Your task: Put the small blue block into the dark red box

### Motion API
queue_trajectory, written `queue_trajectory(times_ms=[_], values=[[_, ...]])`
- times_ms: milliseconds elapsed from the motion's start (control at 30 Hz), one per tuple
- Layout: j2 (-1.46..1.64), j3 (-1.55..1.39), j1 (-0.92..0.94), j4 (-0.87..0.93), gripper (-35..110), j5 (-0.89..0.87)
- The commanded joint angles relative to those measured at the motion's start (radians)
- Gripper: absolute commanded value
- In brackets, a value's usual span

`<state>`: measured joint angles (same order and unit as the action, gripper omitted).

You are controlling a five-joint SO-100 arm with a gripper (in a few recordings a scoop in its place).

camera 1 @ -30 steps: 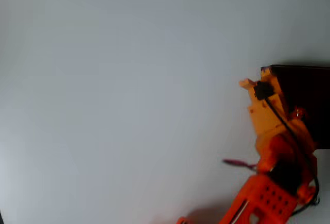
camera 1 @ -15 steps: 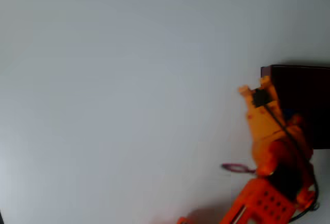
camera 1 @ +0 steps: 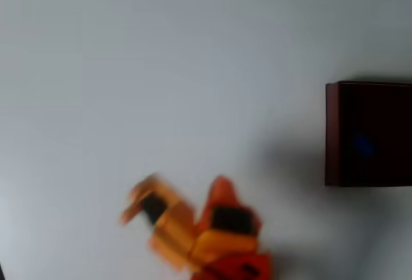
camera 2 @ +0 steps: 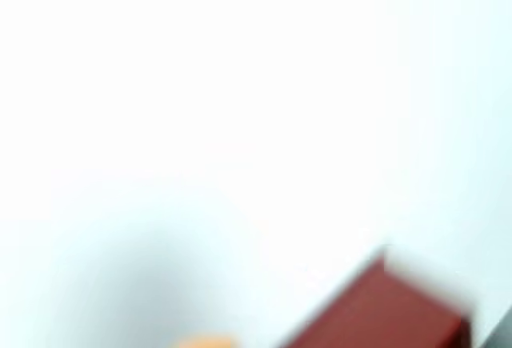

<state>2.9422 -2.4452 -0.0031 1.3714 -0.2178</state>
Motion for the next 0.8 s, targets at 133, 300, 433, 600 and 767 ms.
queue_trajectory(times_ms=[133,300,433,600,767], values=[[0.393,-0.190,-0.318,0.114,3,0.081],[0.347,-0.225,-0.463,0.095,2,0.192],[0.416,-0.377,-0.540,0.046,0,0.236],[0.430,-0.491,-0.614,-0.005,0,0.272],[0.431,-0.538,-0.612,-0.014,0,0.253]])
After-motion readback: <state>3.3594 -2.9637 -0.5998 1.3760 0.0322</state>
